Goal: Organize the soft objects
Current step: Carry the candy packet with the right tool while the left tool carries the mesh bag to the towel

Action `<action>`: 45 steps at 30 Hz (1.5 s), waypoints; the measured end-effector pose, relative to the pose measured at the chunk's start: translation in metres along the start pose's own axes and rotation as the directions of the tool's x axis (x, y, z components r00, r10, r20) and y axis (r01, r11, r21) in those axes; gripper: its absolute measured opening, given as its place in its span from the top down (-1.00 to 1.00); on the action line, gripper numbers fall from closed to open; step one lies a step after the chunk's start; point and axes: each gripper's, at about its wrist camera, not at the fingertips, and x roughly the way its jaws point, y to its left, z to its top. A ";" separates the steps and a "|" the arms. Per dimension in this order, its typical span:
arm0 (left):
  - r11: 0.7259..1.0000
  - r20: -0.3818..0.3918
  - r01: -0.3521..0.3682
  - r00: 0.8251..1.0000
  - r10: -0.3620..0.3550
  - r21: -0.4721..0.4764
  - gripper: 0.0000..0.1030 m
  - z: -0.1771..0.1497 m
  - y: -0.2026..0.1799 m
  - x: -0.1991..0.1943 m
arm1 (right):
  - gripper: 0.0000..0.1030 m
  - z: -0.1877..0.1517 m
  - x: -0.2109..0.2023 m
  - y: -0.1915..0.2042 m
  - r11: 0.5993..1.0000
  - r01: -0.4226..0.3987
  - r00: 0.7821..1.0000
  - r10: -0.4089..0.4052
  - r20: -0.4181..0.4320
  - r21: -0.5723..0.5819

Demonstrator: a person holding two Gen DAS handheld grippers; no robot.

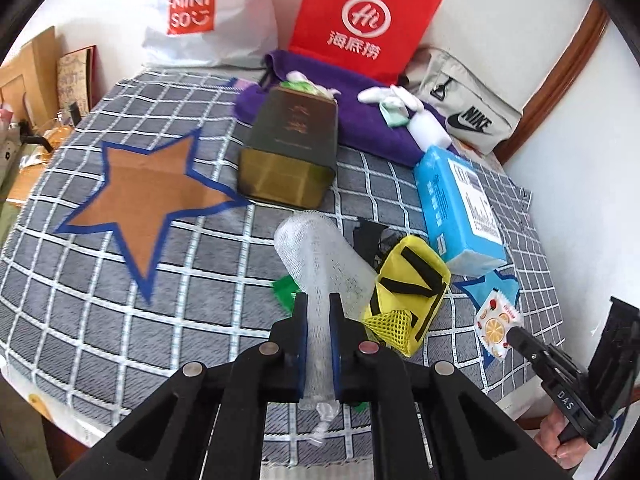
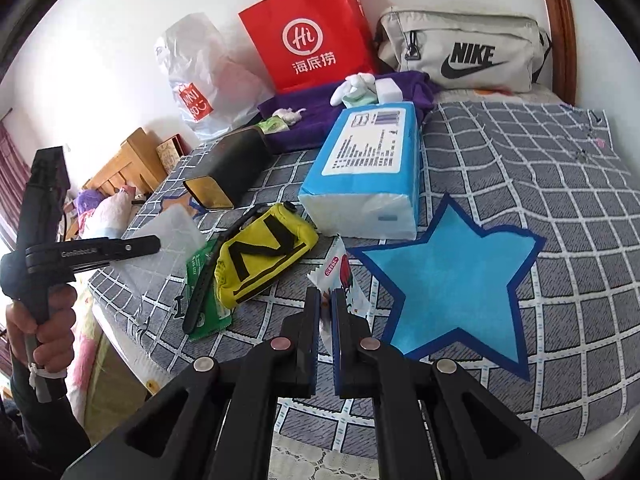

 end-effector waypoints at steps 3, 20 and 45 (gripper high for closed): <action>1.000 0.013 -0.001 1.000 0.001 -0.017 0.82 -0.001 0.006 -0.009 | 0.90 0.000 0.000 -0.001 1.000 -0.001 1.000 0.001 -0.003 0.013; 0.998 0.086 0.025 0.996 -0.020 -0.064 0.82 0.020 0.013 -0.041 | 0.90 0.035 -0.046 0.022 0.999 0.007 0.997 -0.005 0.075 -0.035; 0.999 0.153 0.019 0.988 -0.011 -0.048 0.82 0.106 -0.002 -0.046 | 0.90 0.132 -0.036 0.041 0.989 0.020 0.989 0.001 0.147 -0.146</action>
